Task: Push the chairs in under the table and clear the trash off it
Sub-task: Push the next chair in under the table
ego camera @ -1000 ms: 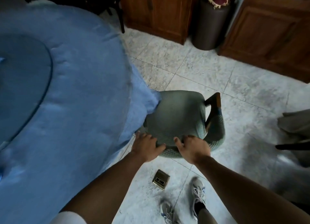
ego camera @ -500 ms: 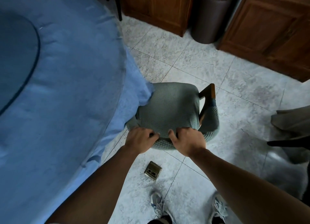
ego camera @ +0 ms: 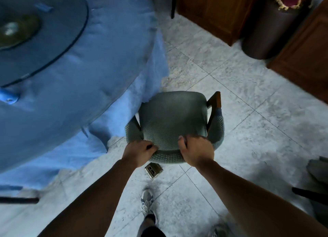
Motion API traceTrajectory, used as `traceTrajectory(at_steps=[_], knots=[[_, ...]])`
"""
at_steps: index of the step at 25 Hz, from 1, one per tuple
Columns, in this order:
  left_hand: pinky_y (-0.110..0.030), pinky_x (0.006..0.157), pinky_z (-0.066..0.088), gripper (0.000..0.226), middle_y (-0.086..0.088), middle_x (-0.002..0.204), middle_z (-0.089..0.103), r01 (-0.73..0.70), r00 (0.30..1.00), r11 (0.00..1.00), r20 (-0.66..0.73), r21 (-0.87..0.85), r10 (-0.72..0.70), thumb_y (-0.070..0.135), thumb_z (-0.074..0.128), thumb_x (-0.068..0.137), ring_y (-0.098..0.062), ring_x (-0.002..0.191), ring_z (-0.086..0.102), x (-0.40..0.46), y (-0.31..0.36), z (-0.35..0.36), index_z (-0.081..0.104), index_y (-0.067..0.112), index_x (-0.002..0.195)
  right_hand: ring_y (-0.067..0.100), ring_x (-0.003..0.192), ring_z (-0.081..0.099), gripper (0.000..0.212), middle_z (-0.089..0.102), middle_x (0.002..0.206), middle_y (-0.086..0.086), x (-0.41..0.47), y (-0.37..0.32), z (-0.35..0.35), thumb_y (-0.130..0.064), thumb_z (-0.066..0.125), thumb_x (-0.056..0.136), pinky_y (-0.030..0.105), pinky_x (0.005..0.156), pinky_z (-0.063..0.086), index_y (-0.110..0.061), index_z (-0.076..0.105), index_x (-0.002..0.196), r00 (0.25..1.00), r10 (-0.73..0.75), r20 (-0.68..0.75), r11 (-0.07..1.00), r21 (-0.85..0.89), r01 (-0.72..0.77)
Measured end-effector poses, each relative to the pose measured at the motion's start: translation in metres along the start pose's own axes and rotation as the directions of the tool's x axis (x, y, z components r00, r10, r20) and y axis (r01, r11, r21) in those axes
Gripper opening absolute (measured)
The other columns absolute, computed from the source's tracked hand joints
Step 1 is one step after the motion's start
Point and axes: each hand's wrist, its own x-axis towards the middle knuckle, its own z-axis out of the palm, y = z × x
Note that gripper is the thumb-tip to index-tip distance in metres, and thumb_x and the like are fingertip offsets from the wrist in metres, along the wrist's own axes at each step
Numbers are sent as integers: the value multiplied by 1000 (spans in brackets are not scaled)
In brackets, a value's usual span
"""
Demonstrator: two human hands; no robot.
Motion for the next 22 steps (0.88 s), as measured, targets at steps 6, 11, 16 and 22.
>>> traceTrajectory(at_steps=[6, 11, 16, 22], knots=[[-35, 67, 55, 40, 1, 74, 69, 44, 969, 999, -243, 14, -39, 53, 41, 91, -25, 71, 65, 3, 9, 16, 70, 26, 86, 20, 47, 50, 38, 54, 55, 2, 21, 21, 7, -38, 42, 94, 28, 50, 49, -17, 52, 64, 946, -280, -162, 953, 73, 295], [-34, 39, 52, 11, 3, 64, 64, 22, 943, 993, -333, 116, 18, 23, 83, 77, -26, 49, 61, 24, 24, 16, 74, 28, 80, 19, 54, 51, 35, 57, 68, 1, 66, 40, 4, -39, 42, 92, 27, 49, 48, -15, 61, 74, 922, -360, -142, 928, 45, 370], [-32, 71, 50, 46, 4, 75, 65, 317, 890, 928, -277, -195, -362, 55, 39, 91, -25, 76, 62, 56, 54, -2, 72, 24, 86, 22, 71, 59, 32, 62, 87, 3, 133, 58, -5, -37, 48, 87, 23, 56, 38, -14, 69, 89, 860, -476, -183, 869, 48, 492], [-31, 64, 35, 53, -2, 74, 67, 447, 787, 828, -290, -338, -544, 60, 35, 84, -27, 74, 57, 94, 80, -8, 71, 22, 78, 24, 98, 59, 38, 59, 109, 6, 209, 70, -16, -36, 51, 87, 37, 76, 56, -10, 68, 108, 811, -580, -81, 799, 135, 586]])
